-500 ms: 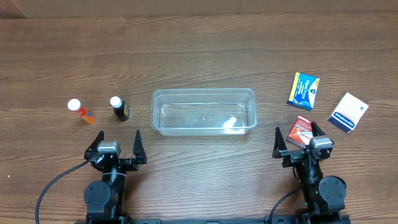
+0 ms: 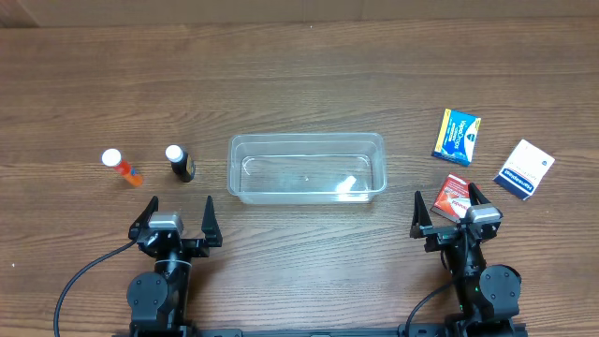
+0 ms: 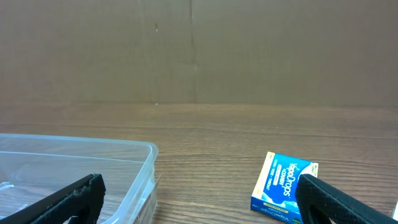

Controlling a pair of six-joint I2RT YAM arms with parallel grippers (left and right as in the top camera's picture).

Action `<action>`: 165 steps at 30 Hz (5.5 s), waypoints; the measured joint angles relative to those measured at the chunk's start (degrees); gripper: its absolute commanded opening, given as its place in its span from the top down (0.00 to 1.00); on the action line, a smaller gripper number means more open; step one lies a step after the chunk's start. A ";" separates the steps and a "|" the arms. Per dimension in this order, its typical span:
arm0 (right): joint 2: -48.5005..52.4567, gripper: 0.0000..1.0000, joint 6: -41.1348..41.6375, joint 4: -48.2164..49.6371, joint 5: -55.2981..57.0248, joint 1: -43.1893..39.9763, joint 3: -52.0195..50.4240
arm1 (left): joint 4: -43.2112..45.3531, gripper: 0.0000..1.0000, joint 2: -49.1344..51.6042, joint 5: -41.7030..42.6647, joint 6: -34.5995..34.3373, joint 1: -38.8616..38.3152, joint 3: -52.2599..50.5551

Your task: Pack container

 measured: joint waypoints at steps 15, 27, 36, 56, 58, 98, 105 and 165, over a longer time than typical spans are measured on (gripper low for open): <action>0.00 0.00 -0.02 -0.02 -0.02 0.00 0.00 | 0.00 0.00 0.00 -0.02 0.00 -0.02 0.00; 0.02 0.00 5.42 -1.53 -0.07 0.00 0.07 | -0.57 0.00 0.00 -0.04 -2.36 0.00 0.13; 24.87 0.00 10.32 -15.89 -1.14 -0.02 25.42 | -20.35 0.00 13.90 0.07 -5.53 0.00 28.46; 68.87 0.00 10.93 -49.83 -2.36 0.00 62.36 | -63.30 0.00 73.20 -0.07 -6.10 0.00 71.63; 68.87 0.00 10.93 -49.81 -2.36 0.00 62.40 | -63.10 0.00 75.28 -0.04 -6.19 0.55 73.99; 68.87 0.00 10.93 -49.51 -2.36 0.00 62.49 | -52.76 0.96 104.32 -0.94 -2.01 5.46 80.70; 68.87 0.00 10.93 -49.48 -2.38 0.00 62.49 | -68.32 0.96 102.22 -1.92 -3.15 0.79 93.90; 68.87 0.00 10.93 -49.72 -2.38 0.00 62.51 | -80.50 0.13 89.64 -11.87 -27.80 1.11 107.43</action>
